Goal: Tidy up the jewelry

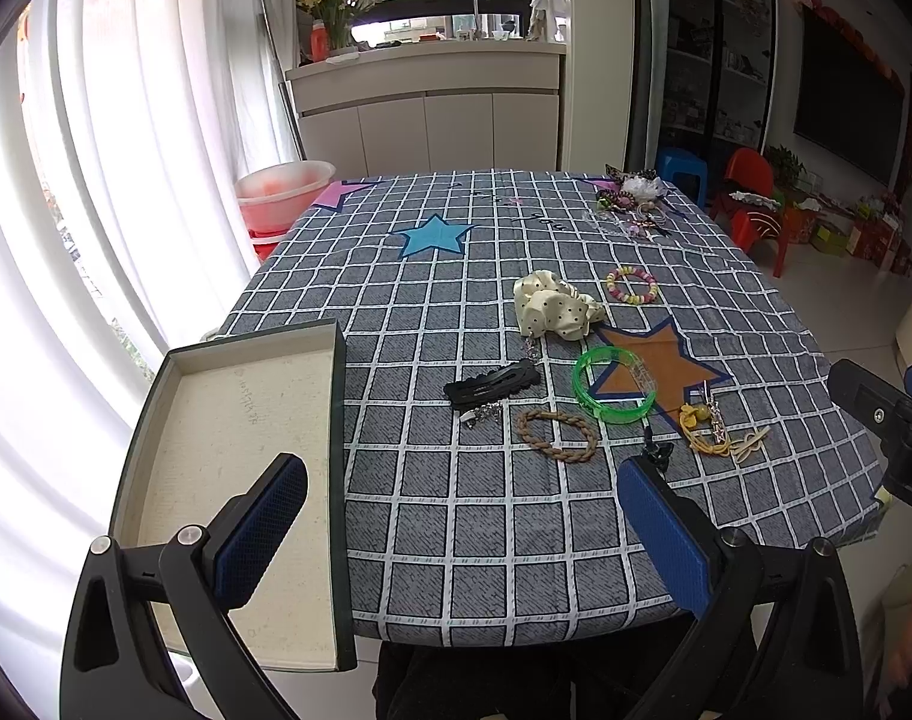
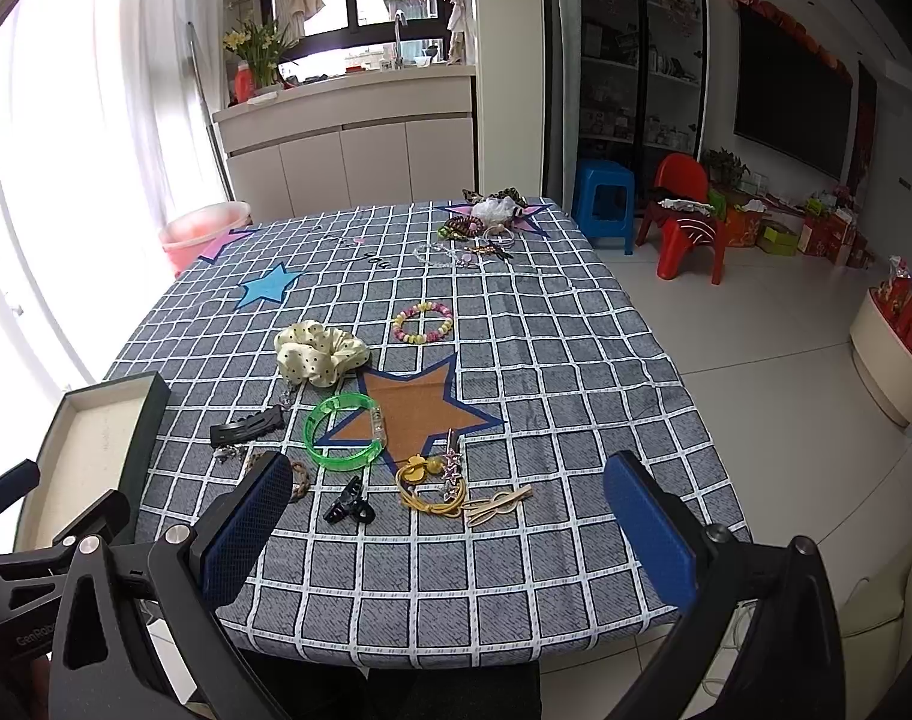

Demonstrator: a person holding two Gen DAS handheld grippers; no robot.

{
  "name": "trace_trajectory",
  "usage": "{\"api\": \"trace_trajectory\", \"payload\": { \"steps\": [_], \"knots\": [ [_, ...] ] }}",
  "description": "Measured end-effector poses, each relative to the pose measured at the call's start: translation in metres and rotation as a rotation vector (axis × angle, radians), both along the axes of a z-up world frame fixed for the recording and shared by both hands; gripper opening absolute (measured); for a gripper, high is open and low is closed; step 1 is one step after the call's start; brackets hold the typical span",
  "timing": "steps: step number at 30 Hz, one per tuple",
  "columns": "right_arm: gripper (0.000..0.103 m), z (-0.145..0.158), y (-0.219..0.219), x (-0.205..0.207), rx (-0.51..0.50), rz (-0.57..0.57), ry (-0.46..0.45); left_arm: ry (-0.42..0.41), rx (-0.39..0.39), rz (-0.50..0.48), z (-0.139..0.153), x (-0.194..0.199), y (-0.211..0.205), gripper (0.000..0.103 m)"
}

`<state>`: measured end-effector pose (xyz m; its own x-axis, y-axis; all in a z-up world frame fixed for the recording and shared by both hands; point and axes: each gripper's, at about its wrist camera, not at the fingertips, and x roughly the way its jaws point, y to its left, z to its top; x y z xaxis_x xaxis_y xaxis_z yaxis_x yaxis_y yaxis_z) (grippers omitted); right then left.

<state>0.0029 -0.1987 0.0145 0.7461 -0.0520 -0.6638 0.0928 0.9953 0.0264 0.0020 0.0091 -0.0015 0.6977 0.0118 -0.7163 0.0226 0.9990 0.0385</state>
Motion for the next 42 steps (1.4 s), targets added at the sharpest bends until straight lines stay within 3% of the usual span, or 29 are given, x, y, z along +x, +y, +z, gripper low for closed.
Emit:
{"api": "trace_trajectory", "payload": {
  "steps": [10,20,25,36,42],
  "knots": [
    [0.103,-0.007,-0.004,0.002,0.006,0.000,0.012,0.025,-0.008,-0.014,-0.006,0.005,-0.003,0.103],
    [0.103,-0.022,-0.031,0.028,0.031,-0.010,0.082,0.132,-0.125,-0.088,-0.019,0.056,-0.011,0.103],
    [0.103,-0.038,-0.049,0.066,0.052,-0.012,0.151,0.159,-0.166,-0.099,-0.023,0.105,-0.020,0.103],
    [0.103,-0.075,-0.061,0.178,0.116,0.030,0.263,0.251,-0.140,-0.092,-0.055,0.216,-0.044,0.103],
    [0.094,-0.100,-0.056,0.242,0.137,0.045,0.313,0.311,-0.102,-0.121,-0.078,0.247,-0.058,0.099]
  ]
}}
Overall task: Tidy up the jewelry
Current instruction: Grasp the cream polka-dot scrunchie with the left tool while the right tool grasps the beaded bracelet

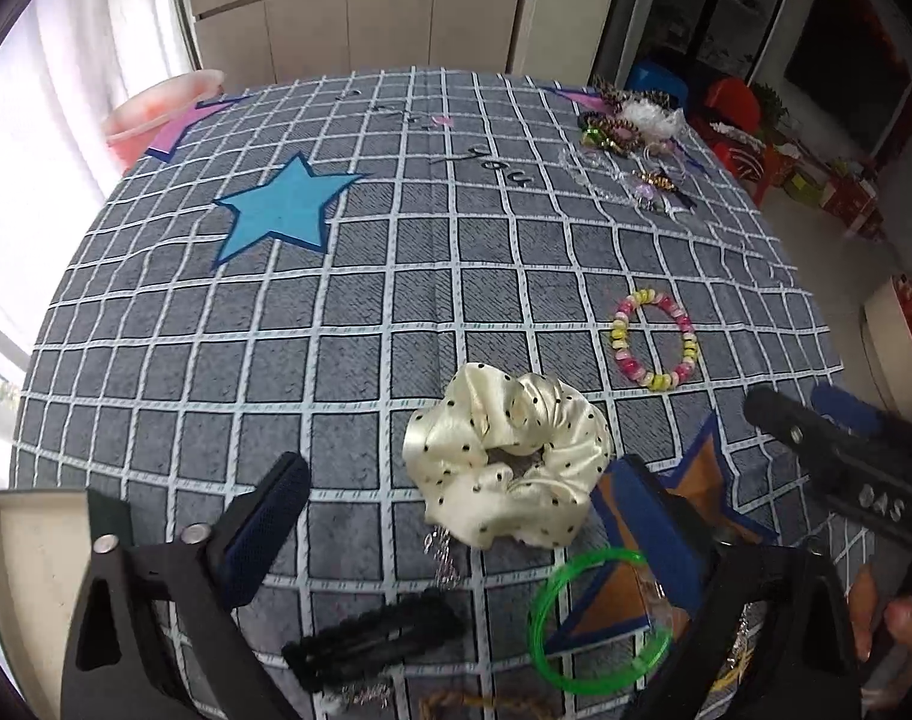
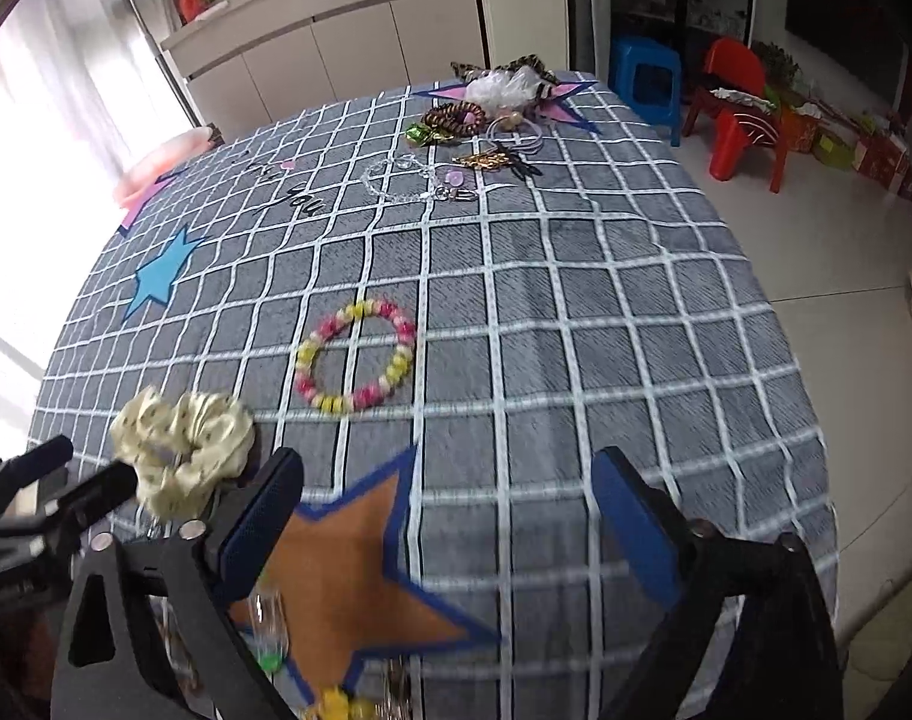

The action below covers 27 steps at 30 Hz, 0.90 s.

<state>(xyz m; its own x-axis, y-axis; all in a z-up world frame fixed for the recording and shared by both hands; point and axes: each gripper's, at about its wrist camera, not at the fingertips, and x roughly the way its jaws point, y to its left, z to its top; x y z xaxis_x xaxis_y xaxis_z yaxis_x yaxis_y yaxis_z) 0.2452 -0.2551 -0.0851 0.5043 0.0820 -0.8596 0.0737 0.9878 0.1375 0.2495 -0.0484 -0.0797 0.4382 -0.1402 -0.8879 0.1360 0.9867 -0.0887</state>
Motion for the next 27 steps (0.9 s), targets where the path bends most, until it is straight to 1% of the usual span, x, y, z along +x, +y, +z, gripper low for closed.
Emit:
{"api": "trace_trajectory", "payload": {
  "steps": [3,5,6,7,8,10,11,12,13,14,15,16,17,18,19,20,21,23,25,27],
  "knots": [
    [0.084,-0.009,0.007,0.025,-0.014,0.019,0.012,0.018,0.008,-0.013,-0.008,0.010,-0.005,0.098],
    [0.074,-0.017,0.012,0.038,-0.032,0.034,0.028,0.022,0.014,-0.025,-0.012,0.015,-0.008,0.096],
    [0.073,-0.020,0.014,0.041,-0.039,0.040,0.033,0.026,0.017,-0.028,-0.014,0.016,-0.009,0.093],
    [0.069,-0.024,0.017,0.046,-0.045,0.049,0.042,0.033,0.021,-0.033,-0.017,0.018,-0.010,0.085],
    [0.065,-0.027,0.017,0.051,-0.047,0.054,0.049,0.044,0.021,-0.037,-0.020,0.021,-0.011,0.084],
    [0.063,-0.033,0.021,0.056,-0.054,0.068,0.059,0.053,0.023,-0.039,-0.025,0.024,-0.012,0.084],
    [0.062,-0.033,0.023,0.057,-0.076,0.074,0.049,0.053,0.028,-0.040,-0.027,0.024,-0.012,0.084],
    [0.062,-0.035,0.026,0.058,-0.104,0.086,0.052,0.056,0.029,-0.044,-0.028,0.025,-0.013,0.081],
    [0.062,-0.036,0.031,0.059,-0.140,0.103,0.047,0.060,0.027,-0.047,-0.030,0.025,-0.014,0.072],
    [0.062,-0.036,0.034,0.059,-0.151,0.114,0.041,0.069,0.016,-0.052,-0.032,0.026,-0.014,0.065],
    [0.061,-0.036,0.034,0.059,-0.149,0.120,0.042,0.072,0.003,-0.055,-0.032,0.026,-0.015,0.061],
    [0.058,-0.036,0.034,0.059,-0.144,0.119,0.045,0.069,-0.003,-0.058,-0.032,0.026,-0.017,0.053],
    [0.049,-0.036,0.034,0.060,-0.139,0.121,0.047,0.065,-0.007,-0.064,-0.031,0.026,-0.019,0.043],
    [0.041,-0.035,0.035,0.060,-0.140,0.129,0.044,0.061,-0.013,-0.073,-0.030,0.025,-0.021,0.039],
    [0.021,-0.034,0.035,0.059,-0.139,0.136,0.039,0.052,-0.018,-0.079,-0.028,0.024,-0.023,0.030],
    [0.010,-0.034,0.036,0.058,-0.134,0.142,0.038,0.046,-0.020,-0.084,-0.027,0.023,-0.024,0.028],
    [0.010,-0.033,0.036,0.058,-0.132,0.139,0.039,0.038,-0.022,-0.087,-0.024,0.023,-0.025,0.028],
    [0.009,-0.033,0.034,0.056,-0.109,0.126,0.029,0.021,-0.033,-0.093,-0.017,0.021,-0.025,0.022],
    [0.009,-0.030,0.029,0.051,-0.077,0.115,0.005,0.006,-0.043,-0.094,-0.010,0.019,-0.023,0.022],
    [0.009,-0.023,0.025,0.045,-0.066,0.108,-0.017,-0.015,-0.050,-0.094,-0.001,0.018,-0.021,0.022]
  ]
}}
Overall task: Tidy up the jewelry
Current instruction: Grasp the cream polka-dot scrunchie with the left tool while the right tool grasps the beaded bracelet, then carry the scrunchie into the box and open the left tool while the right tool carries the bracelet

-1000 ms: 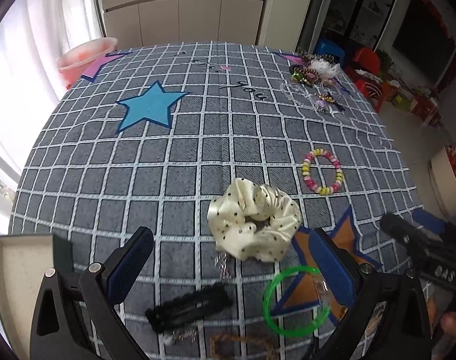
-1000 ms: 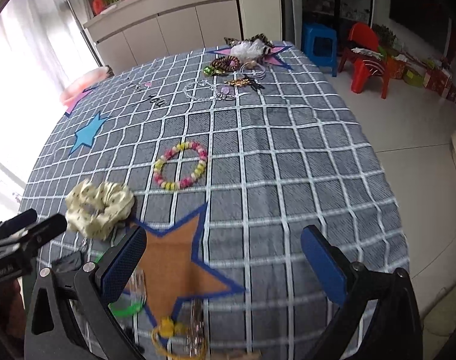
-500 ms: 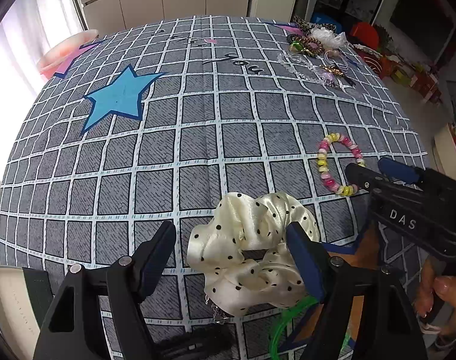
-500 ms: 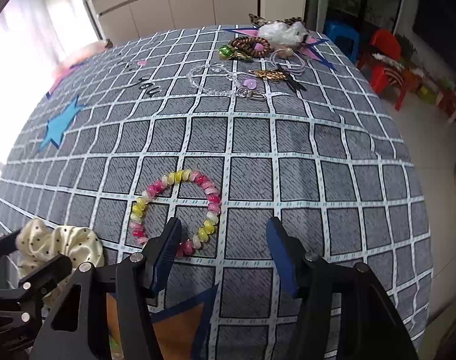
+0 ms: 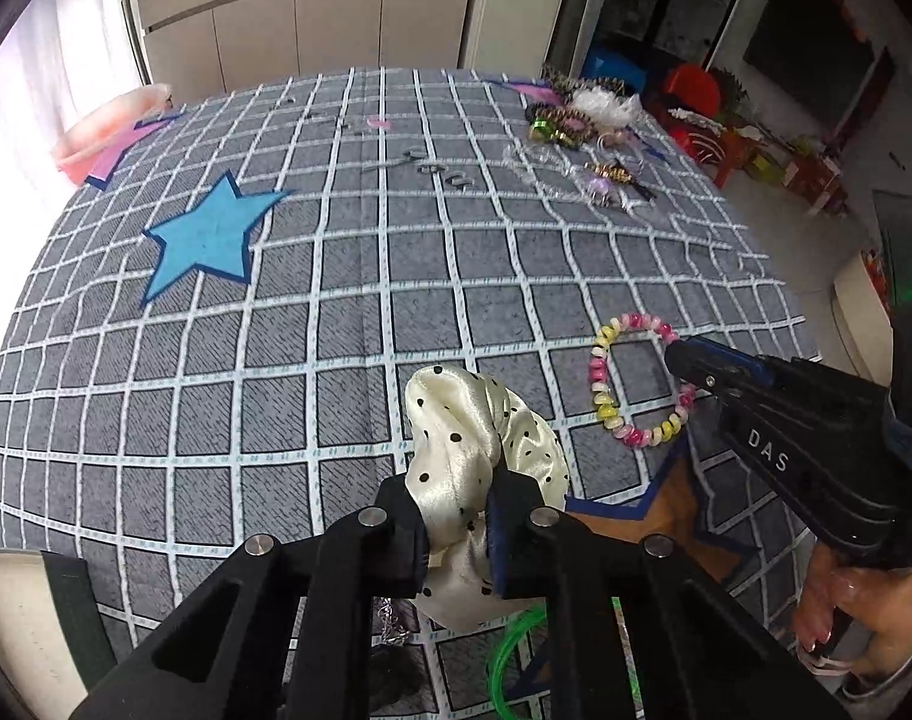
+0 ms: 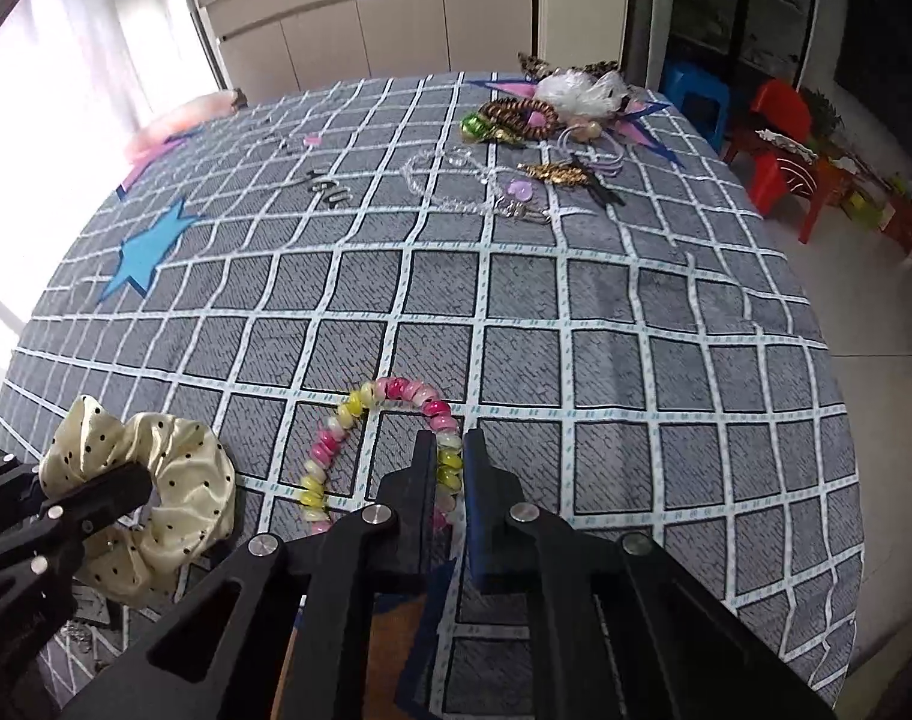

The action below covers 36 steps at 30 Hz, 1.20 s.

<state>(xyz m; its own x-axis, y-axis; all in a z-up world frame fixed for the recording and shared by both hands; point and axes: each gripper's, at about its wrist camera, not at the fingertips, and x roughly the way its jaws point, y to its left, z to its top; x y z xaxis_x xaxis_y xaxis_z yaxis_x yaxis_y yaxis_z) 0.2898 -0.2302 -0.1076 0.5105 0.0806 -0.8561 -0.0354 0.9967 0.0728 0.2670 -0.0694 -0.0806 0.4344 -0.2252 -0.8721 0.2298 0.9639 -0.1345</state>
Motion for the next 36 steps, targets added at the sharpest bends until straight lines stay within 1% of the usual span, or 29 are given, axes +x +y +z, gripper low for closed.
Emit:
{"api": "trace_trajectory", "payload": {
  "steps": [4,10,15,19,23,27,31,36],
  "knots": [
    [0.009,0.019,-0.004,-0.012,0.023,-0.001,-0.037,-0.041,-0.031,-0.002,0.021,-0.007,0.006,0.022],
    [0.009,0.047,-0.001,-0.031,0.080,0.012,-0.062,-0.103,-0.067,0.012,0.057,-0.035,0.030,0.022],
    [0.009,0.073,0.026,-0.056,0.126,0.075,-0.095,-0.156,-0.075,0.065,0.080,-0.068,0.064,0.022],
    [0.009,0.086,0.060,-0.076,0.178,0.145,-0.101,-0.182,-0.059,0.118,0.088,-0.095,0.099,0.022],
    [0.009,0.095,0.105,-0.097,0.196,0.239,-0.099,-0.183,-0.060,0.183,0.087,-0.123,0.140,0.022],
    [0.009,0.100,0.166,-0.115,0.207,0.353,-0.094,-0.177,-0.035,0.280,0.080,-0.145,0.189,0.022],
    [0.009,0.093,0.222,-0.125,0.205,0.443,-0.074,-0.156,-0.009,0.374,0.066,-0.161,0.235,0.022],
    [0.009,0.076,0.280,-0.129,0.198,0.518,-0.035,-0.112,0.010,0.461,0.040,-0.164,0.278,0.022]
  ]
}}
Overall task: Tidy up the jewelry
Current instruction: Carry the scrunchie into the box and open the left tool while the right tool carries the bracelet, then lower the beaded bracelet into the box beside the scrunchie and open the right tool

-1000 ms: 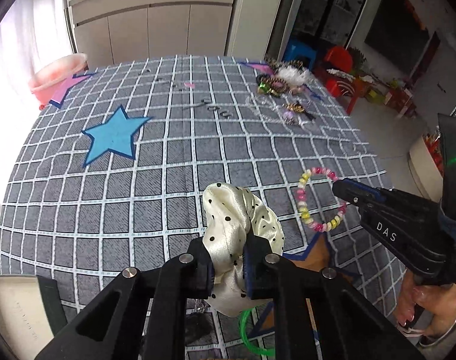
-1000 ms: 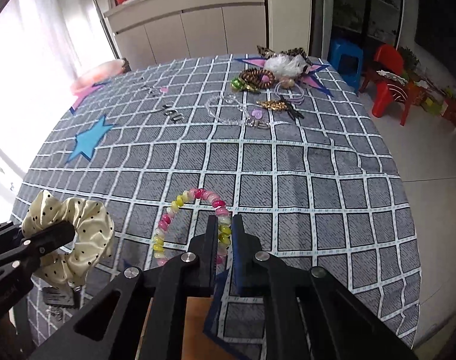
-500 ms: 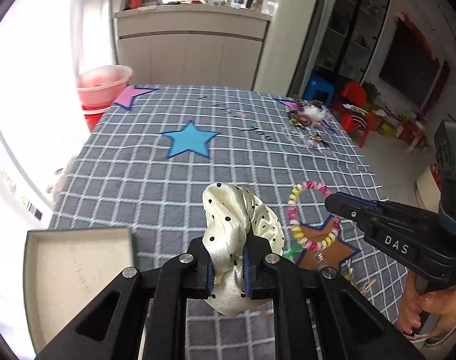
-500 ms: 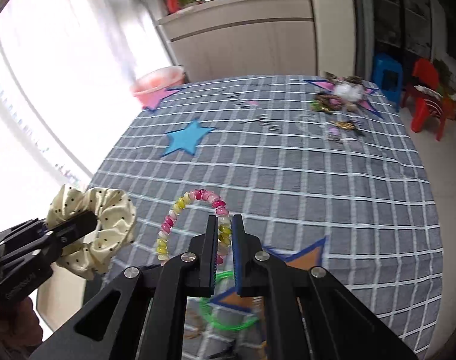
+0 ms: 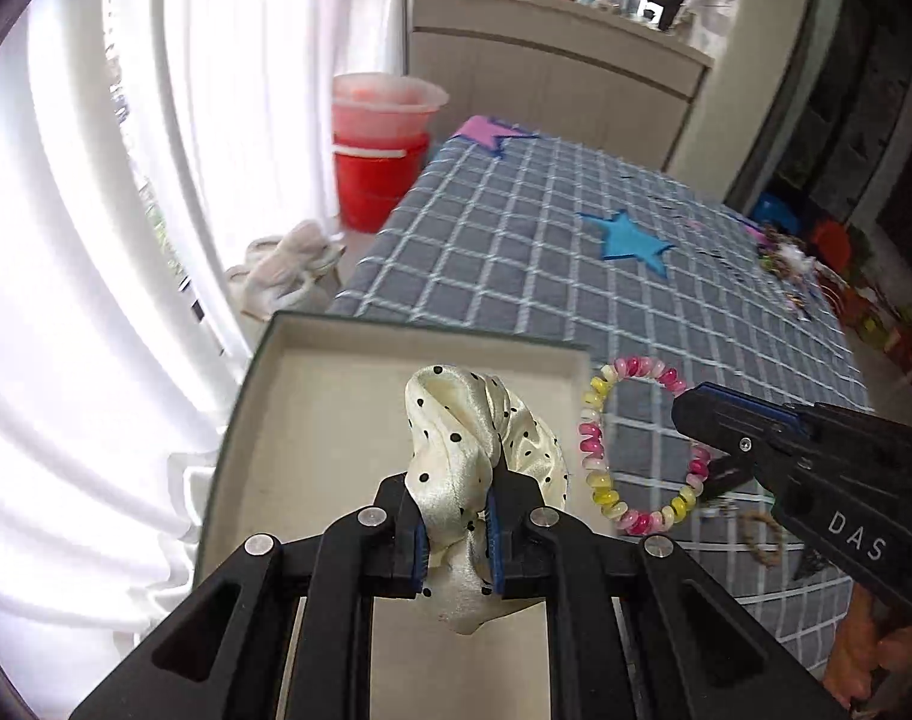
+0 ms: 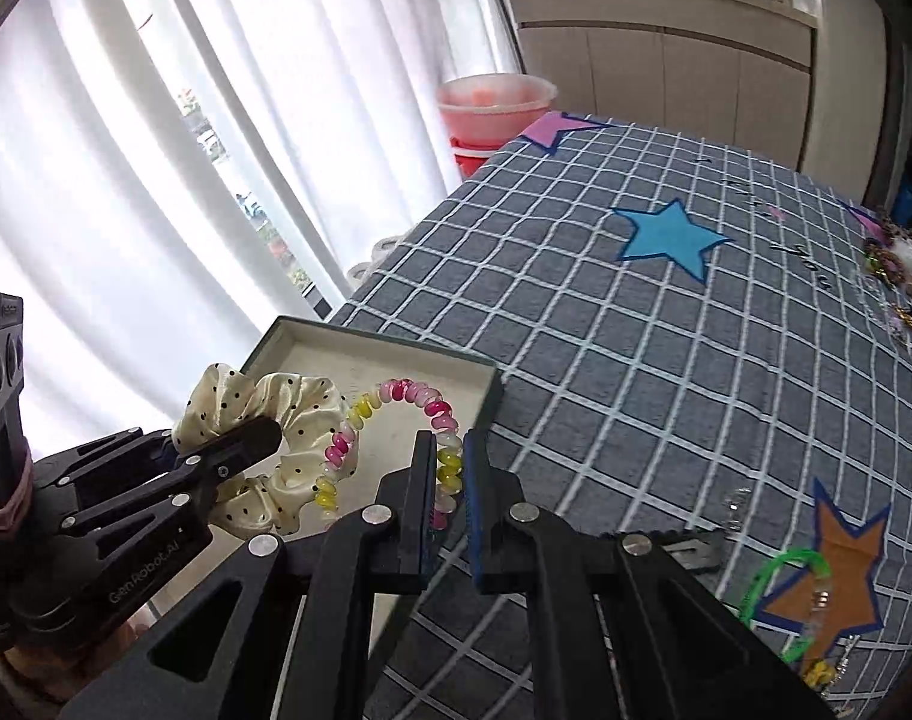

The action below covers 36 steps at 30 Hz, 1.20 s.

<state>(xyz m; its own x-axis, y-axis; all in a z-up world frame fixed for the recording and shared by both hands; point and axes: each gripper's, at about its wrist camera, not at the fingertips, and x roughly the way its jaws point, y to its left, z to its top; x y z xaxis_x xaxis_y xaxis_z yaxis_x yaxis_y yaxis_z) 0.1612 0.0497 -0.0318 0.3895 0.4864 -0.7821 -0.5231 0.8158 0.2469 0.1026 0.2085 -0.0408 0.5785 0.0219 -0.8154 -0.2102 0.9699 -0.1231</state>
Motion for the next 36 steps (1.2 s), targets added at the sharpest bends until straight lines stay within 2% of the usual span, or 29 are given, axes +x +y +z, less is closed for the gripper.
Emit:
{"api": "trace_trajectory", "payload": {
  "steps": [5,10,14,22,24,26,27,33,36],
  "knots": [
    [0.009,-0.024,0.037,0.008,-0.041,0.024,0.034,0.047,-0.007,0.032,-0.023,0.010,0.023,0.022],
    [0.009,-0.054,0.061,0.031,-0.128,0.017,0.043,0.084,-0.011,0.032,-0.043,0.030,0.031,0.022],
    [0.009,-0.064,0.063,0.047,-0.168,-0.006,0.052,0.107,-0.014,0.016,-0.054,0.047,0.029,0.022],
    [0.009,-0.069,0.056,0.073,-0.232,-0.045,0.011,0.116,0.034,-0.018,-0.060,0.083,0.016,0.023],
    [0.009,-0.070,0.052,0.080,-0.231,-0.059,0.012,0.128,0.050,-0.026,-0.063,0.089,0.012,0.029],
    [0.009,-0.070,0.052,0.083,-0.231,-0.058,0.013,0.135,0.077,-0.015,-0.065,0.091,0.011,0.061],
    [0.009,-0.071,0.053,0.084,-0.235,-0.062,0.009,0.131,0.100,-0.003,-0.065,0.091,0.011,0.065],
    [0.010,-0.077,0.062,0.087,-0.246,-0.047,0.024,0.146,0.105,0.015,-0.064,0.090,0.016,0.067],
    [0.021,-0.079,0.062,0.088,-0.234,-0.038,0.043,0.147,0.113,0.023,-0.062,0.088,0.016,0.067]
  ]
}}
